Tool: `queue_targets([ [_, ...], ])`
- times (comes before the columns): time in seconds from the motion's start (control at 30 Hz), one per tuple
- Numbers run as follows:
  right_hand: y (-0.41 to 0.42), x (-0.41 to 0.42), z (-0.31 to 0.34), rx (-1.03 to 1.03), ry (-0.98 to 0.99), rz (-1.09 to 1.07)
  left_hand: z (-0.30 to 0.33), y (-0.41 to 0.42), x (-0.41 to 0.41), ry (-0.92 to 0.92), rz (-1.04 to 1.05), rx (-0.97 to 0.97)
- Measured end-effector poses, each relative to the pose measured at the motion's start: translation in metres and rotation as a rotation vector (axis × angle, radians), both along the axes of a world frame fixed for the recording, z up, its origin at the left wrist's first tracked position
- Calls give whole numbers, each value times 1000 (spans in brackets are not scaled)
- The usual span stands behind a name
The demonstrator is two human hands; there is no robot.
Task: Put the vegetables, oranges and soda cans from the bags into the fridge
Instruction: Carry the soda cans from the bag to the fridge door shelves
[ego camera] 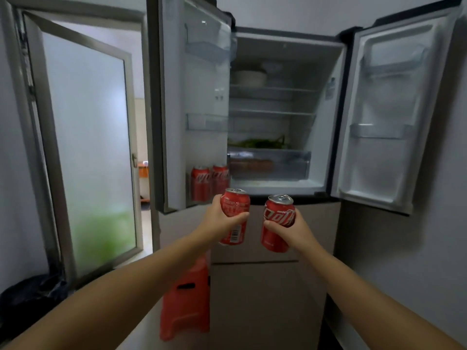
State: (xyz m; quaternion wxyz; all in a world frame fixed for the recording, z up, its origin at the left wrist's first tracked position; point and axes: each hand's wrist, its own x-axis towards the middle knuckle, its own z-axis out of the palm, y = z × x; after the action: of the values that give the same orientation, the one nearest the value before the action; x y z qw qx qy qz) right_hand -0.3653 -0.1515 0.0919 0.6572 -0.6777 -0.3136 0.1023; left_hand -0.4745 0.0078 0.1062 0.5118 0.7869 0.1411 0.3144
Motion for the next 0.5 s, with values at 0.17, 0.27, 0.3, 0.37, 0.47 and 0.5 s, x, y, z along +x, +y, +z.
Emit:
queue_targets([
  [0.17,52,83,58,85,-84,85,49,41,60,-21,62,93],
  [0.27,92,123,96,212,-113,182,83,59,85,-96,107,155],
  [0.3,105,135,110,263,-123,230,96,64,92,-135,138,184],
  [0.37,127,154,138,333,-145,327,123,73,102,-217,200,230],
  [0.47,158,182,183,409,-171,461,167,86,112,-304,303,283],
  [0.5,169,189,197,439,-187,503,181,90,113,-328,335,300],
])
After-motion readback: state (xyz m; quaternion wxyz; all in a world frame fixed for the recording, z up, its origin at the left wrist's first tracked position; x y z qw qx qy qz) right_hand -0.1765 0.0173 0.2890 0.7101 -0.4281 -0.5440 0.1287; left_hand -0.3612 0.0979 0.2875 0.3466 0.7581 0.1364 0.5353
